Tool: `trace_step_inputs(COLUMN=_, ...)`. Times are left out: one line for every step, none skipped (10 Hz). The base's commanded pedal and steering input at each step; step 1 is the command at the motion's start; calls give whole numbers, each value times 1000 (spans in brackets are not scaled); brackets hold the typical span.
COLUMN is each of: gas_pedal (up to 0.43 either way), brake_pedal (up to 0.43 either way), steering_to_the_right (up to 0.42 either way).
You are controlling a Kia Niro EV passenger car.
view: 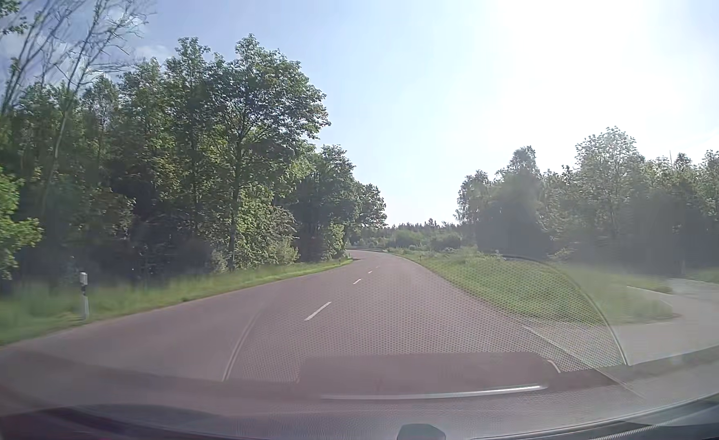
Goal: Follow the waypoints while adhering to traffic rules and regulations
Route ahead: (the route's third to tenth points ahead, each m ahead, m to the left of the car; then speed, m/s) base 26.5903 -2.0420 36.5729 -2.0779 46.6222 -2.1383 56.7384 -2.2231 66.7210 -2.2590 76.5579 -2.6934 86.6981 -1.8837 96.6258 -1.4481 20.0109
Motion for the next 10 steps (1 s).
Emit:
trace_step_inputs(gas_pedal=157, brake_pedal=0, steering_to_the_right=10)
trace_step_inputs(gas_pedal=157, brake_pedal=0, steering_to_the_right=10)
trace_step_inputs(gas_pedal=157, brake_pedal=0, steering_to_the_right=10)
trace_step_inputs(gas_pedal=157, brake_pedal=0, steering_to_the_right=8)
trace_step_inputs(gas_pedal=157, brake_pedal=0, steering_to_the_right=7)
trace_step_inputs(gas_pedal=157, brake_pedal=0, steering_to_the_right=5)
trace_step_inputs(gas_pedal=157, brake_pedal=0, steering_to_the_right=3)
trace_step_inputs(gas_pedal=157, brake_pedal=0, steering_to_the_right=1)
trace_step_inputs(gas_pedal=157, brake_pedal=0, steering_to_the_right=0)
trace_step_inputs(gas_pedal=157, brake_pedal=0, steering_to_the_right=0)
